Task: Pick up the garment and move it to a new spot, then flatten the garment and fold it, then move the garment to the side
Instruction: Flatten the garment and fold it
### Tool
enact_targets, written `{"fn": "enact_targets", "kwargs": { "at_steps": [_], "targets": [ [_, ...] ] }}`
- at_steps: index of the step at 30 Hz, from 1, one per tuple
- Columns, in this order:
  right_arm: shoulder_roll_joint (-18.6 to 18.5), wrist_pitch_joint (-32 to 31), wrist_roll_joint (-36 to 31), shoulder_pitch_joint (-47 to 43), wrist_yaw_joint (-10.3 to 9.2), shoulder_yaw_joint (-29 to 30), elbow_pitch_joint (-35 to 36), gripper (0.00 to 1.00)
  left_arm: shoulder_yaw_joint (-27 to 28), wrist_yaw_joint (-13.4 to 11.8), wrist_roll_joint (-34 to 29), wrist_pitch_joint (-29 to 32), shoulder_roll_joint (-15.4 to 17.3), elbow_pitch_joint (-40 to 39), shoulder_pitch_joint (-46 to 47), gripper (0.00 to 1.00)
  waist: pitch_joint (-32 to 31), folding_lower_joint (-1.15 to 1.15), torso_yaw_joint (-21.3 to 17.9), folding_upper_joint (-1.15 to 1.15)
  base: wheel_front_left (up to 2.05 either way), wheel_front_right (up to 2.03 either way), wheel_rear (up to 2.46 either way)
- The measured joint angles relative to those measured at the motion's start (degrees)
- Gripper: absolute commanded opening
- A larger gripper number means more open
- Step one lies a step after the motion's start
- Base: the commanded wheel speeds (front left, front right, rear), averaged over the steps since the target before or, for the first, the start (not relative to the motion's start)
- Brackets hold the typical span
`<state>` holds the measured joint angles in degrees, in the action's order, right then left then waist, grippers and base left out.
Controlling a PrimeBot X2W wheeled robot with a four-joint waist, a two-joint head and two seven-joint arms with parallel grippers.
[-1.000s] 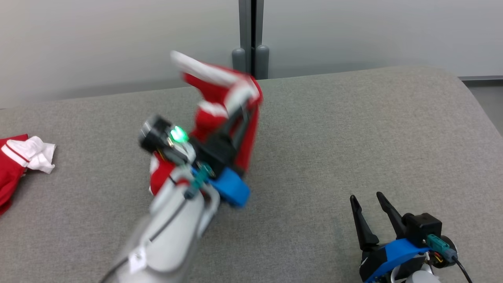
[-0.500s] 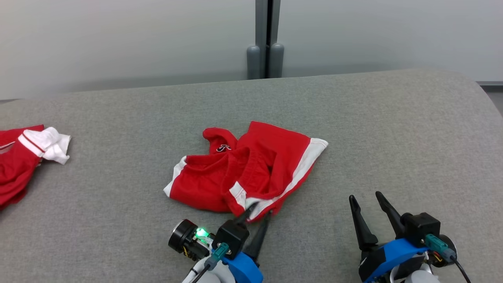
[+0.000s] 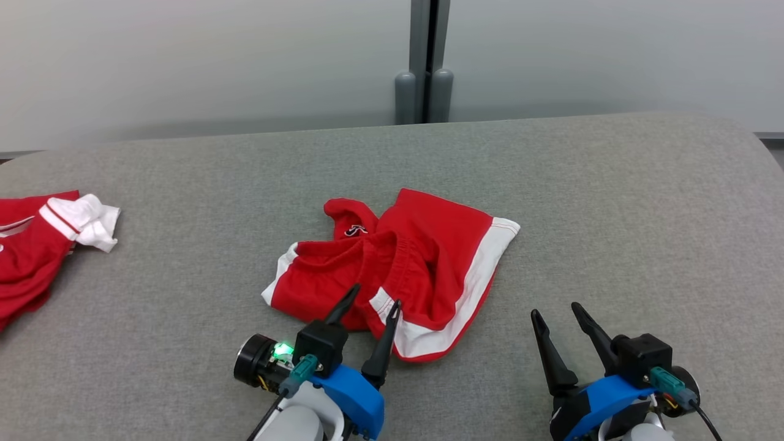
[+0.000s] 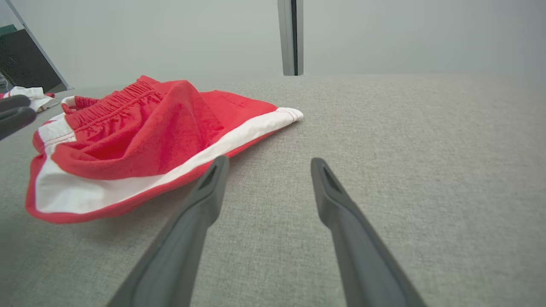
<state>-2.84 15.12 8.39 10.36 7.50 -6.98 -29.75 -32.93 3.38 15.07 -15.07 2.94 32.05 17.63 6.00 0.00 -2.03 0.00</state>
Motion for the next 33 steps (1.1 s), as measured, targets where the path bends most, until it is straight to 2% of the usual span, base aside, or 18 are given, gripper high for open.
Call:
{"fn": "enact_targets", "kwargs": {
  "at_steps": [5, 14, 16, 17, 25, 29, 33],
  "targets": [
    [0.00, 0.00, -0.12, -0.05, 0.00, 0.13, -0.42, 1.00, 0.00, 1.85, 1.72, 0.00, -0.01, 6.56, 3.78, 1.00, -0.10, 0.00, -1.29, 0.00, 0.00, 0.00, 0.00],
    [-0.02, 0.01, -0.25, -0.30, 0.00, 0.52, -0.76, 1.00, -5.03, 3.72, 7.23, 2.54, -0.03, 17.47, 9.55, 1.00, 0.16, 0.00, -2.37, 0.00, 0.00, 0.00, 0.00],
    [-0.01, 0.00, -0.19, -0.30, 0.00, 0.49, -0.77, 1.00, -6.78, 3.74, 8.79, 3.18, 0.01, 18.28, 10.20, 0.45, 0.33, 0.00, -2.41, 0.00, 0.00, 0.00, 0.00],
    [-0.01, 0.01, -0.16, -0.29, 0.00, 0.47, -0.78, 1.00, -7.64, 3.75, 9.51, 3.63, -0.01, 18.61, 10.38, 0.00, 0.40, 0.01, -2.41, 0.00, 0.00, 0.00, 0.00],
    [-0.01, 0.00, 0.20, -0.27, 0.00, 1.12, -0.80, 1.00, -12.30, 3.83, 14.44, 2.93, -0.07, 20.72, 11.50, 0.00, 0.60, 0.00, -1.69, 0.00, 0.00, 0.00, 0.00],
    [-0.02, 0.01, 0.19, -0.30, -0.01, 1.90, -0.83, 1.00, -9.91, 3.67, 15.86, 0.64, -0.04, 20.37, 13.01, 0.00, 0.20, 0.00, -0.65, 0.00, 0.00, 0.00, 0.00],
    [0.00, 0.00, 0.26, -0.54, -0.01, 2.63, -0.78, 1.00, -4.08, 1.24, 16.15, 0.12, 0.59, 14.70, 13.17, 0.00, -0.46, 0.00, 0.79, 0.00, 0.00, 0.00, 0.00]
  ]
}}
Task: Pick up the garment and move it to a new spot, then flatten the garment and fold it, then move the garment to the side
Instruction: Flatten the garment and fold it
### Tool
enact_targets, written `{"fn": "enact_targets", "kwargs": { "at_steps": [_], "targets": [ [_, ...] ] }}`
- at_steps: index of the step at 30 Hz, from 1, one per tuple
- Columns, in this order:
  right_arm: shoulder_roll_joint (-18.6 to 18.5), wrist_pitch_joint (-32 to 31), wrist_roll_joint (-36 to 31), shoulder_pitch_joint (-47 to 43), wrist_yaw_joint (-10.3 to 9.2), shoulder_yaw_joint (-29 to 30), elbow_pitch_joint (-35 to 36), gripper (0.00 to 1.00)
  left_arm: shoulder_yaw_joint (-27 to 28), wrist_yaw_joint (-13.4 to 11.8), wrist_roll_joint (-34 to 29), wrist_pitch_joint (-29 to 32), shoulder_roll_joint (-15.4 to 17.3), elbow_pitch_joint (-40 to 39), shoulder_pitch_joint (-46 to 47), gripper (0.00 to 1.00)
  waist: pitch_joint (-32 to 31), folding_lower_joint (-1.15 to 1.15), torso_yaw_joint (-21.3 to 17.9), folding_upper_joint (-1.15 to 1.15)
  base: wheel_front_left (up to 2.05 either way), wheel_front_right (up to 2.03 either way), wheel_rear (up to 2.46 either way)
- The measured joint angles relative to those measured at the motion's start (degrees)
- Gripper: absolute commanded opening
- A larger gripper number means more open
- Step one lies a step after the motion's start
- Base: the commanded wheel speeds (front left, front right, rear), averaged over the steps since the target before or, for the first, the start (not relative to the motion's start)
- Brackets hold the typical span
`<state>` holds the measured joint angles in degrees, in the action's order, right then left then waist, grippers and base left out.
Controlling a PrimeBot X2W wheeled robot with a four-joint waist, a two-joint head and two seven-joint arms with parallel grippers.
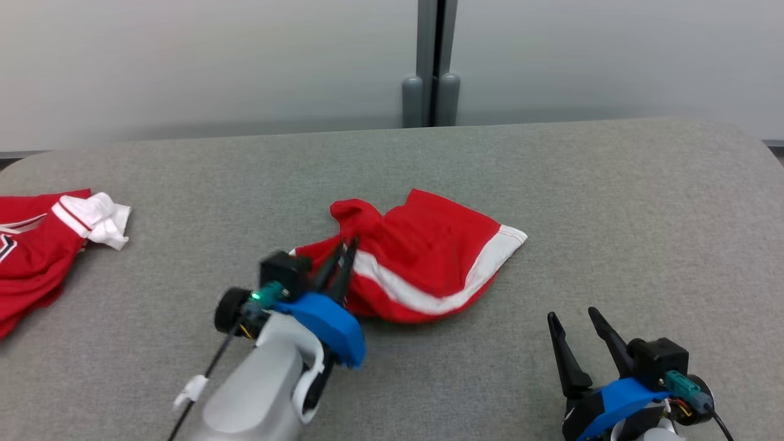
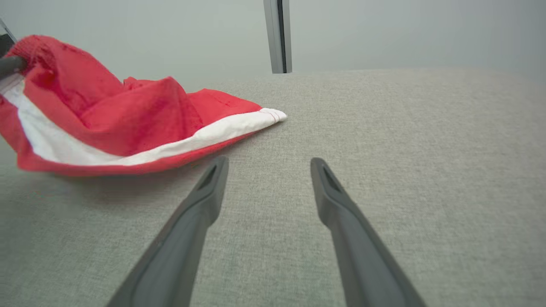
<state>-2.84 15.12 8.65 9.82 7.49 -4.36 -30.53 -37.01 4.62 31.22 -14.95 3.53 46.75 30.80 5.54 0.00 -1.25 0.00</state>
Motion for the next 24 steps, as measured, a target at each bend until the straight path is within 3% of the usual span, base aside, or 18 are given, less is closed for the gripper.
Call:
{"fn": "enact_targets", "kwargs": {
  "at_steps": [5, 9, 18, 19, 20, 21, 24],
  "targets": [
    [-0.03, 0.00, 0.04, -0.67, 0.00, 0.54, 0.15, 1.00, 9.47, -2.66, -1.08, -0.05, 2.14, -9.15, -5.32, 0.00, -0.40, 0.00, 1.57, 0.00, 0.00, 0.00, 0.00],
    [0.01, 0.00, 0.07, -0.61, 0.01, 0.34, 0.22, 1.00, 13.73, -2.82, -2.76, -0.04, 3.27, -10.44, -10.33, 0.00, -0.40, 0.00, 1.84, 0.00, 0.00, 0.00, 0.00],
    [0.01, 0.01, -0.80, -0.62, 0.01, 0.94, 0.44, 1.00, 24.84, -4.27, -4.87, -0.05, 1.57, -9.96, -18.96, 0.00, -1.40, 0.00, 0.34, 0.00, 0.00, 0.00, 0.00],
    [-0.01, 0.01, -0.99, -0.65, 0.01, 1.05, 0.54, 1.00, 25.73, -4.27, -5.09, -0.04, 1.41, -9.82, -19.46, 0.27, -1.54, 0.00, 0.09, 0.00, 0.00, 0.00, 0.00],
    [0.00, 0.01, -1.08, -0.66, 0.00, 1.25, 0.67, 1.00, 26.50, -4.25, -5.88, -0.04, 1.26, -9.98, -19.96, 0.44, -1.71, 0.00, -0.12, 0.00, 0.00, 0.00, 0.00],
    [-0.02, 0.00, -1.12, -0.68, 0.01, 1.36, 0.81, 1.00, 27.37, -4.42, -6.88, -0.04, 1.01, -10.16, -20.35, 1.00, -1.86, 0.00, -0.30, 0.00, 0.00, 0.00, 0.00],
    [0.00, 0.00, -1.14, -0.73, 0.00, 1.33, 1.91, 1.00, 30.16, -6.15, -10.27, -0.05, 0.46, -12.24, -21.77, 1.00, -2.25, 0.00, -0.82, 0.00, 0.00, 0.00, 0.00]
  ]
}}
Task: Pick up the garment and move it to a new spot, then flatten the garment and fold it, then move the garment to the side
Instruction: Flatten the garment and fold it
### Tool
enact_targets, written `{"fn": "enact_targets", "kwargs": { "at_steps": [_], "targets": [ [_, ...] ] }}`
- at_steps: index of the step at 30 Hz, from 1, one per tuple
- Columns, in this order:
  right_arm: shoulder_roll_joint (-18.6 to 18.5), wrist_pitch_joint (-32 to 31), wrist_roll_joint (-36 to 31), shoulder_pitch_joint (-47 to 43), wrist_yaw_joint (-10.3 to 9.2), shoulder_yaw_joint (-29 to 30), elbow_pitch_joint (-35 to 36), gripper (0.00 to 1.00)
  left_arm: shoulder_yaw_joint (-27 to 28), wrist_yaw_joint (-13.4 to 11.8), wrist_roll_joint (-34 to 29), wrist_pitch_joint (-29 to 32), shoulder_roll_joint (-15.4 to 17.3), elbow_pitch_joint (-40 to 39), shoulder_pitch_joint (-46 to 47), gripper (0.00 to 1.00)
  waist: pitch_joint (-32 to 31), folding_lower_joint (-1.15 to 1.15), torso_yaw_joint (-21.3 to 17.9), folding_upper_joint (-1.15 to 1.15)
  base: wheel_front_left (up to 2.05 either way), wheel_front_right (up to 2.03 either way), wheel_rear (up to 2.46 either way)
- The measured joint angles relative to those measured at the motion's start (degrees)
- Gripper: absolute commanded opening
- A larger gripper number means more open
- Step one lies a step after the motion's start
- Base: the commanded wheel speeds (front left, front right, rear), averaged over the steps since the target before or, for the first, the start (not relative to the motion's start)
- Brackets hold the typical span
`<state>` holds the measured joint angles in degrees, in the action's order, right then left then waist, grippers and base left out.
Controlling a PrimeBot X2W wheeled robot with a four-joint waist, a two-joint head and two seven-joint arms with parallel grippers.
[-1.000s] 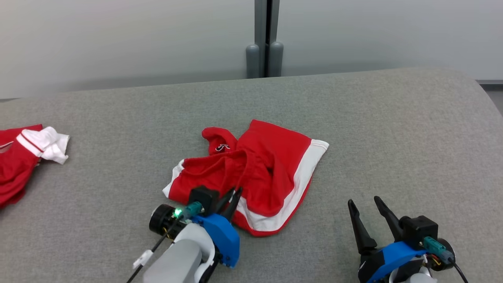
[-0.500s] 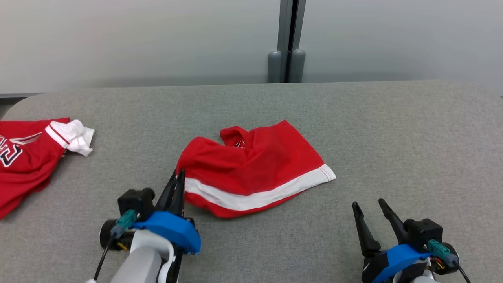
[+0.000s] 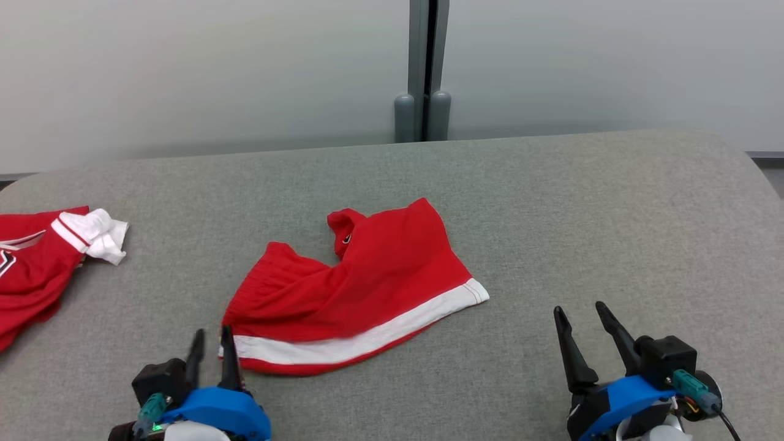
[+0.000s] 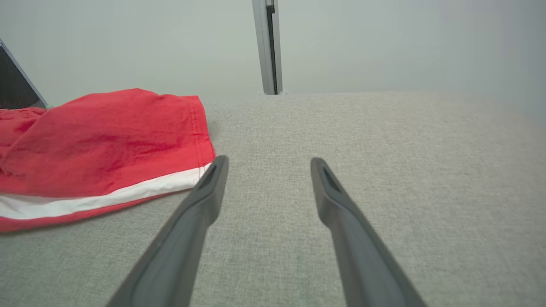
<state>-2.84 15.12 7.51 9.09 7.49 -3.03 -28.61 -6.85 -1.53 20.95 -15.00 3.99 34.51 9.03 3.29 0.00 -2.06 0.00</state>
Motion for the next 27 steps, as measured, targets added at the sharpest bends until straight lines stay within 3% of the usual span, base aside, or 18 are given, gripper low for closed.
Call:
{"fn": "enact_targets", "kwargs": {
  "at_steps": [5, 9, 20, 27],
  "targets": [
    [-0.02, 0.00, 0.74, 0.01, 0.00, -0.85, 2.90, 1.00, 3.76, -2.30, -6.08, 0.00, -0.60, -5.59, -2.68, 1.00, -0.73, 0.00, -0.45, 0.00, 0.00, 0.00, 0.00],
    [0.01, 0.00, 1.44, 0.03, 0.01, -2.03, 5.02, 1.00, 4.25, -1.83, -9.04, 0.00, -0.80, -7.89, -5.30, 1.00, -1.60, -0.01, -0.58, 0.00, 0.00, 0.00, 0.00],
    [0.01, 0.00, 1.65, 0.03, 0.00, -5.36, 1.83, 1.00, 1.27, -0.45, -7.38, 0.00, -1.01, -7.69, -6.23, 1.00, -0.77, 0.00, 0.24, 0.01, 0.00, 0.00, 0.00],
    [-0.08, 0.00, 0.07, 6.18, 0.00, -4.71, -4.11, 1.00, -3.11, -0.75, -6.41, 0.00, -1.04, -7.56, -2.92, 1.00, 3.37, 0.01, 3.02, 0.01, 0.00, 0.00, 0.00]
  ]
}}
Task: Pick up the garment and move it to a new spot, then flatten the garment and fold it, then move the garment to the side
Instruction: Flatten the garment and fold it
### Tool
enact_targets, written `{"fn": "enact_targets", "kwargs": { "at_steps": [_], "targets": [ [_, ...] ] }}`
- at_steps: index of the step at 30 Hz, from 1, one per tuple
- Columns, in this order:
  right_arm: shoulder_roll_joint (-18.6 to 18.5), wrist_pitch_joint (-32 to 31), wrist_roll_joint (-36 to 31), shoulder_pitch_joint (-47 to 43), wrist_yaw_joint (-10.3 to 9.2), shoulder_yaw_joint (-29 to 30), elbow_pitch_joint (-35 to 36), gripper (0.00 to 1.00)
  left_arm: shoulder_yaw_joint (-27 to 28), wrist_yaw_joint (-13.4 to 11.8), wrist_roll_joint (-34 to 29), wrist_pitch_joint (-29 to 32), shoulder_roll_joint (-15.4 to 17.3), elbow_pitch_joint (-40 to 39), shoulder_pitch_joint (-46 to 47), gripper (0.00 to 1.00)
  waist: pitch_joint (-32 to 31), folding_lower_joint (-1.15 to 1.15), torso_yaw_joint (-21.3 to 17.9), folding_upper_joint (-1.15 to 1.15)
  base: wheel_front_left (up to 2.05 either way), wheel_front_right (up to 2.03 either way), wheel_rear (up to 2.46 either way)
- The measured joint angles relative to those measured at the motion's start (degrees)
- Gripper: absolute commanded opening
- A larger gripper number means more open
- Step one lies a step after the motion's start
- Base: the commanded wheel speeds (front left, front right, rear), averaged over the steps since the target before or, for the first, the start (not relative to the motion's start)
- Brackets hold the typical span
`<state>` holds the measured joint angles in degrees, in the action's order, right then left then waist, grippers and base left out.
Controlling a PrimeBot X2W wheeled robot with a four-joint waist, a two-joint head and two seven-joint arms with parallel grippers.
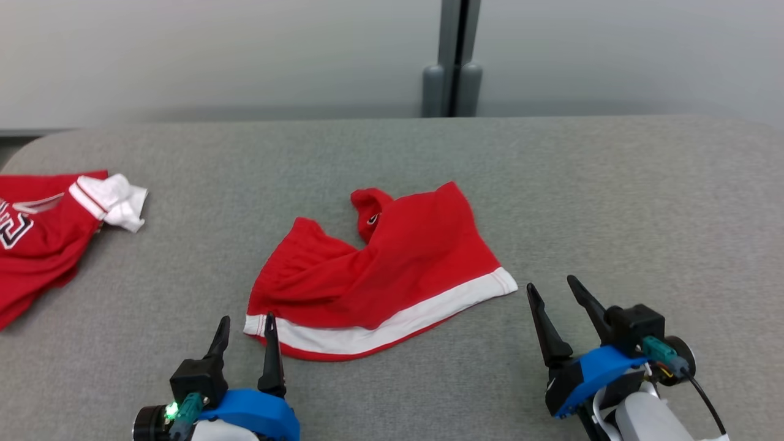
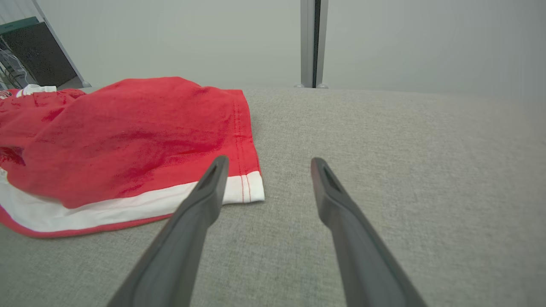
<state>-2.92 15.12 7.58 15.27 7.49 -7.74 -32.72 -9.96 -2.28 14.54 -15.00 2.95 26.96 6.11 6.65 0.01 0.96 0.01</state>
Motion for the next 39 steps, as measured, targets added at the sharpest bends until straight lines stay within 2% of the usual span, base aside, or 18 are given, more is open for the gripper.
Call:
{"fn": "enact_targets", "kwargs": {
  "at_steps": [12, 13, 14, 15, 16, 17, 24, 32, 39],
  "targets": [
    [-0.67, 0.00, -4.36, 7.26, 0.01, 3.70, -10.82, 1.00, -3.98, -1.45, 1.02, 0.00, -0.01, -0.71, 2.86, 1.00, 6.10, 0.00, 6.80, 0.00, 0.00, 0.00, 0.00],
    [-0.68, 0.00, -4.87, 7.47, 0.00, 3.91, -11.23, 0.89, -4.01, -1.49, 1.11, 0.00, -0.01, -0.75, 2.93, 1.00, 6.46, 0.00, 7.27, 0.00, 0.00, 0.00, 0.00],
    [-0.64, 0.01, -5.12, 7.60, 0.01, 4.12, -11.49, 0.59, -4.01, -1.54, 1.20, 0.00, -0.01, -0.78, 2.94, 1.00, 6.78, 0.00, 7.65, 0.00, 0.00, 0.00, 0.00],
    [-0.57, 0.01, -5.25, 7.65, 0.01, 4.31, -11.93, 0.35, -4.00, -1.56, 1.26, 0.00, 0.00, -0.85, 2.96, 1.00, 7.05, 0.00, 7.94, 0.00, 0.00, 0.00, 0.00],
    [-0.55, 0.03, -5.46, 7.65, 0.00, 4.54, -12.29, 0.24, -3.97, -1.56, 1.62, 0.00, 0.00, -0.92, 2.98, 1.00, 7.28, 0.00, 8.15, 0.00, 0.00, 0.00, 0.00],
    [-0.55, 0.08, -5.52, 7.65, 0.01, 4.77, -12.40, 0.00, -3.97, -1.59, 1.70, 0.00, 0.00, -0.96, 2.97, 1.00, 7.46, 0.00, 8.28, 0.00, 0.00, 0.00, 0.00],
    [-0.25, 0.00, -5.83, 7.24, 0.01, 6.45, -10.63, 0.00, -4.71, -0.63, 4.09, 0.00, -0.01, -1.08, 2.83, 1.00, 7.46, 0.00, 7.50, 0.01, 0.00, 0.00, 0.00],
    [-0.25, 0.01, -4.90, 4.18, 0.01, 9.06, -7.91, 0.00, -7.01, 5.70, 7.98, 0.00, -0.01, 1.23, 3.03, 1.00, 6.85, -0.01, 5.08, -0.01, 0.00, 0.00, 0.00],
    [-0.22, 0.00, -4.90, 4.03, 0.01, 9.56, -7.70, 0.00, -8.86, 8.40, 10.65, 0.00, -0.01, 4.08, 3.87, 1.00, 6.75, -0.01, 3.75, -0.01, 0.00, 0.00, 0.00]
  ]
}}
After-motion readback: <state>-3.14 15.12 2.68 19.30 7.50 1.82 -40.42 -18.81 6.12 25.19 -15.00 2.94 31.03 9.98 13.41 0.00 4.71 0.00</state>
